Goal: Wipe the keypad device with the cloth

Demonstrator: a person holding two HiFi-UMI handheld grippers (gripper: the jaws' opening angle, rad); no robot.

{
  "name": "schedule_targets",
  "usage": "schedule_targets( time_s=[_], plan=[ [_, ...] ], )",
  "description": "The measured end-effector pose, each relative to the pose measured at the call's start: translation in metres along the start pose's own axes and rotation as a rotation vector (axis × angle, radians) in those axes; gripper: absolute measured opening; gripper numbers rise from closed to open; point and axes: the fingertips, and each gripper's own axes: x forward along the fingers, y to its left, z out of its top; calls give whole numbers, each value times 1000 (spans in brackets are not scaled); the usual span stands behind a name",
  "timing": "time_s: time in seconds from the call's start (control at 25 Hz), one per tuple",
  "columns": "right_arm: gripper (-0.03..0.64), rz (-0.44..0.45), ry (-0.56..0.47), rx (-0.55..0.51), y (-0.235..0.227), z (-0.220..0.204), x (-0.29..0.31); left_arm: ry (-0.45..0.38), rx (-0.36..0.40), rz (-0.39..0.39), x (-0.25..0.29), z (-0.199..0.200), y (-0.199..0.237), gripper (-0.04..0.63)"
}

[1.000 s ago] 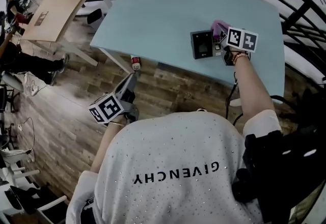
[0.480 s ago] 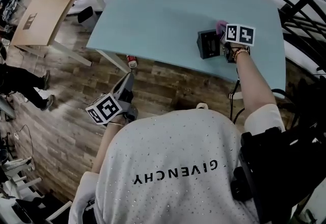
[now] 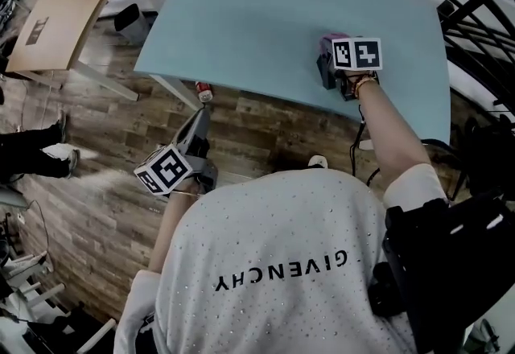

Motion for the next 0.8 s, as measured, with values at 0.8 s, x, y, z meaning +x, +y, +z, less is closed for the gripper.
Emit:
schedule_targets(
  time_s=[0.8],
  plan=[
    [18, -246, -53, -676, 17, -24, -25, -73, -78, 82, -60, -15, 41, 0]
  ],
)
